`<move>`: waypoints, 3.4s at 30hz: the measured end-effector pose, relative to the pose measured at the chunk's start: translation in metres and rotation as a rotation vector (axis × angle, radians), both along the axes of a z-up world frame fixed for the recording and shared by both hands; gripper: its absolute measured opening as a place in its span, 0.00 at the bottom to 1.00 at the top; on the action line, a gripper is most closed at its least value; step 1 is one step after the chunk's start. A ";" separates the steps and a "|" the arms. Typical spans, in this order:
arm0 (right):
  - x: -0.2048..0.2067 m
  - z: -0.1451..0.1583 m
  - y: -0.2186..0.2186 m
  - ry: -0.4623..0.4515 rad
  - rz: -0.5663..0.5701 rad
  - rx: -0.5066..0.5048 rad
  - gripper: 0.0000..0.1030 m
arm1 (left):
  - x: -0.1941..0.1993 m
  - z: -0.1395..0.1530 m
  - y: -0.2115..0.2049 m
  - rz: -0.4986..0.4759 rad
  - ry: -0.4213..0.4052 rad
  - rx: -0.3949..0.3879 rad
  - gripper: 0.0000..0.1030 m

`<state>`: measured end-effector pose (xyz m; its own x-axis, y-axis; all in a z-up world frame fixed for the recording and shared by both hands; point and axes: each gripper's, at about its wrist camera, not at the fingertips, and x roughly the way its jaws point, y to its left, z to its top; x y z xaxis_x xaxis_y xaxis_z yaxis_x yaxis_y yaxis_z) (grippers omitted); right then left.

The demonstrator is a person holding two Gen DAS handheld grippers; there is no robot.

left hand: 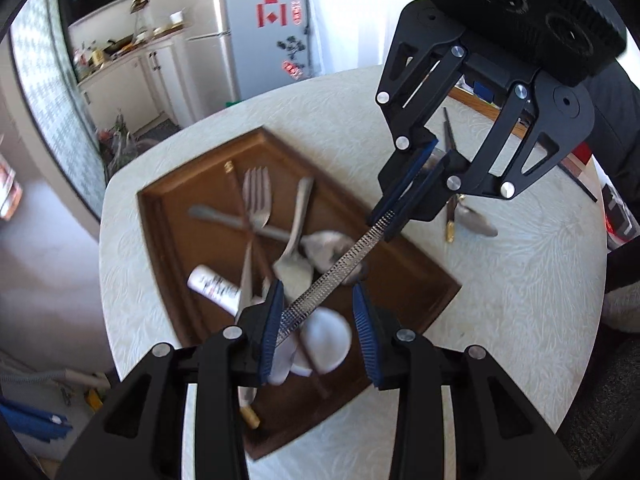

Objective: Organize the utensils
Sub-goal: 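Carry the ridged-handle spoon into the tray with both tools and release it, then move the right tool over the remaining large spoon and chopsticks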

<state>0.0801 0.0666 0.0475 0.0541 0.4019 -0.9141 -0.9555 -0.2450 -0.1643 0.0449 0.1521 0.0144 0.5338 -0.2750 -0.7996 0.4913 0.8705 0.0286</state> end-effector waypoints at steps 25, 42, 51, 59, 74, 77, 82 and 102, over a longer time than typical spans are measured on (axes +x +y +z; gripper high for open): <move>0.032 -0.008 -0.005 -0.239 -0.121 0.083 0.69 | -0.010 0.004 0.017 0.074 -0.039 -0.060 0.65; 0.099 -0.026 -0.189 -0.026 -0.866 0.165 0.78 | -0.008 -0.014 -0.104 -0.068 -0.003 -0.104 0.72; 0.113 -0.046 -0.223 0.171 -0.971 0.260 0.78 | 0.006 -0.033 -0.148 -0.113 0.057 -0.101 0.72; 0.115 -0.049 -0.215 0.292 -0.992 0.293 0.78 | 0.011 -0.040 -0.157 -0.095 0.086 -0.070 0.72; 0.106 -0.057 -0.201 0.232 -1.123 0.271 0.65 | 0.002 -0.049 -0.167 -0.078 0.061 -0.033 0.71; 0.107 -0.058 -0.199 0.239 -1.146 0.270 0.65 | 0.002 -0.048 -0.169 -0.081 0.061 -0.046 0.71; 0.103 -0.055 -0.194 0.213 -1.132 0.265 0.65 | 0.001 -0.037 -0.171 -0.084 0.015 -0.045 0.70; 0.104 -0.059 -0.195 0.229 -1.133 0.284 0.65 | 0.005 -0.052 -0.168 -0.064 0.003 0.042 0.57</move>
